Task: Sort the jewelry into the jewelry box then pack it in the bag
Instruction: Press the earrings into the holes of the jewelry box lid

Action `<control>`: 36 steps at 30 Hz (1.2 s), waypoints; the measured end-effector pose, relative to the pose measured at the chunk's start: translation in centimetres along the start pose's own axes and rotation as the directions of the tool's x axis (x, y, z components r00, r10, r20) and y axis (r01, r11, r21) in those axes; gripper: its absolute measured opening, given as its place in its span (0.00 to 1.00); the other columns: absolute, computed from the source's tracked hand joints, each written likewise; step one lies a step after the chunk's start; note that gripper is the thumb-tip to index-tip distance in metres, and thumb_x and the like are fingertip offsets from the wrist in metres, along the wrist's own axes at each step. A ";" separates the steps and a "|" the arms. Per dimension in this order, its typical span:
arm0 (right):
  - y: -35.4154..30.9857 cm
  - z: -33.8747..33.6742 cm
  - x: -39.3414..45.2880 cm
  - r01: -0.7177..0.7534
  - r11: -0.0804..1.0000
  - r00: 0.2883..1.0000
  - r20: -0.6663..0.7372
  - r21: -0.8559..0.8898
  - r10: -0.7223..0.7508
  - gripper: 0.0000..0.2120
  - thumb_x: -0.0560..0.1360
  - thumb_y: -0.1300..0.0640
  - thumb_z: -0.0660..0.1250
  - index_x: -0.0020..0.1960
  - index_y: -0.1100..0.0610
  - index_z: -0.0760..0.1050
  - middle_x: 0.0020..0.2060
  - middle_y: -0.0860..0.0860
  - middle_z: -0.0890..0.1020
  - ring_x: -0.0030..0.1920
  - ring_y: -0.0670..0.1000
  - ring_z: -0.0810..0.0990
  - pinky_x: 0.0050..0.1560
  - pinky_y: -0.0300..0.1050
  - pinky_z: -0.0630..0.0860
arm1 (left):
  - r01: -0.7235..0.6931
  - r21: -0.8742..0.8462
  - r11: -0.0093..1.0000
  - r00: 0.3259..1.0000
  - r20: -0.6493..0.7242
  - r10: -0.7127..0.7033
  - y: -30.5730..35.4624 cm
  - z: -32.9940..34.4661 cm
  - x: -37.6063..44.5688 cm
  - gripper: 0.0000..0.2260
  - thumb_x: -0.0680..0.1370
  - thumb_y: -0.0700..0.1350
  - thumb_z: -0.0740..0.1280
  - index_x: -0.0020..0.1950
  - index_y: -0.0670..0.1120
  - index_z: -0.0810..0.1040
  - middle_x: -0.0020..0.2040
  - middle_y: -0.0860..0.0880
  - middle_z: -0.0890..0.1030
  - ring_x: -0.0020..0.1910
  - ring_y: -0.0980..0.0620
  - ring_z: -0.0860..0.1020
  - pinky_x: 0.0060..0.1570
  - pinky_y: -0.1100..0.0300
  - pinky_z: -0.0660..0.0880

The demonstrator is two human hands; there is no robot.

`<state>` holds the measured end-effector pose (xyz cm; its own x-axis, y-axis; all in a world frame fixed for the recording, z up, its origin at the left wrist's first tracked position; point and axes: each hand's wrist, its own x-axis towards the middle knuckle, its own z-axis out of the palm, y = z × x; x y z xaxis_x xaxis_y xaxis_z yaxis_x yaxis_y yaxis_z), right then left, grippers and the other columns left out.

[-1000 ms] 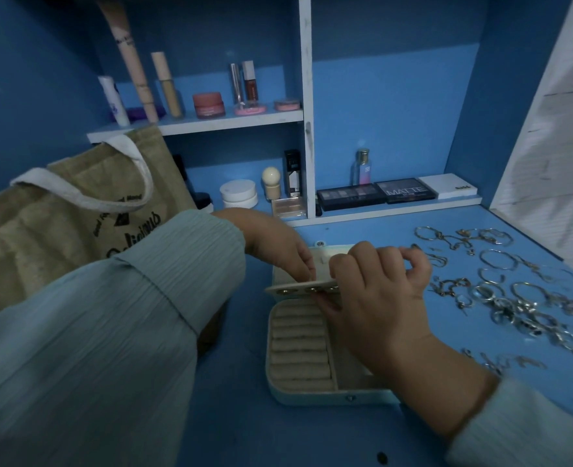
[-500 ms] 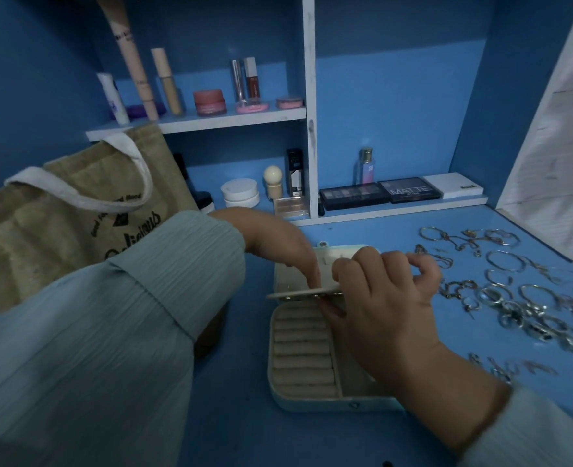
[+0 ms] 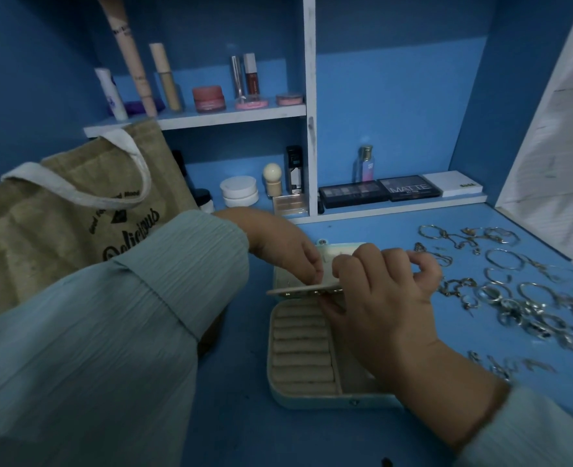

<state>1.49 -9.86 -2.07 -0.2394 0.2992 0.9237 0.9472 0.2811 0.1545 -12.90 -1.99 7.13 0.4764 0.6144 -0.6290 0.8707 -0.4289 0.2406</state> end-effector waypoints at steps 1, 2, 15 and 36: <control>0.0 0.0 0.0 0.002 1.000 1.000 0.004 0.003 -0.002 0.12 0.72 0.46 0.65 0.43 0.54 0.68 0.35 0.51 0.75 0.40 0.52 0.66 0.50 0.51 0.61 | 0.006 -0.006 1.000 1.000 -0.007 -0.006 0.1 0.0 0.0 0.06 0.78 0.49 0.63 0.45 0.59 0.77 0.47 0.59 0.78 0.49 0.62 0.73 0.62 0.54 0.66; 0.0 0.0 0.0 0.002 1.000 1.000 0.009 0.006 -0.002 0.12 0.71 0.46 0.65 0.43 0.54 0.68 0.35 0.51 0.75 0.40 0.52 0.65 0.50 0.51 0.61 | 0.012 -0.013 1.000 1.000 -0.019 -0.013 0.2 0.0 -0.1 0.05 0.78 0.49 0.63 0.46 0.58 0.76 0.46 0.60 0.77 0.47 0.63 0.73 0.59 0.58 0.66; 0.9 0.0 2.5 -0.059 0.986 0.974 0.225 0.156 0.023 0.22 0.62 0.43 0.70 0.49 0.53 0.68 0.39 0.51 0.75 0.41 0.53 0.69 0.49 0.50 0.60 | -0.022 -0.387 0.922 0.881 -0.443 -0.166 -1.4 2.2 -3.8 0.11 0.82 0.49 0.54 0.61 0.56 0.73 0.50 0.55 0.78 0.45 0.61 0.75 0.42 0.69 0.70; 6.3 2.4 4.7 -0.344 0.852 0.630 0.770 0.396 -0.103 0.34 0.76 0.52 0.63 0.76 0.56 0.49 0.74 0.50 0.54 0.73 0.52 0.51 0.71 0.42 0.50 | -0.350 -0.791 0.502 0.612 -0.598 -0.517 -1.6 9.7 -1.5 0.04 0.78 0.38 0.64 0.46 0.46 0.76 0.39 0.49 0.78 0.36 0.57 0.74 0.31 0.74 0.72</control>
<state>5.86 -4.51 2.37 -0.4129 0.8614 0.2960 0.8046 0.4972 -0.3247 -16.20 -8.71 0.52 -0.0856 0.9941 -0.0670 0.3667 0.0939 0.9256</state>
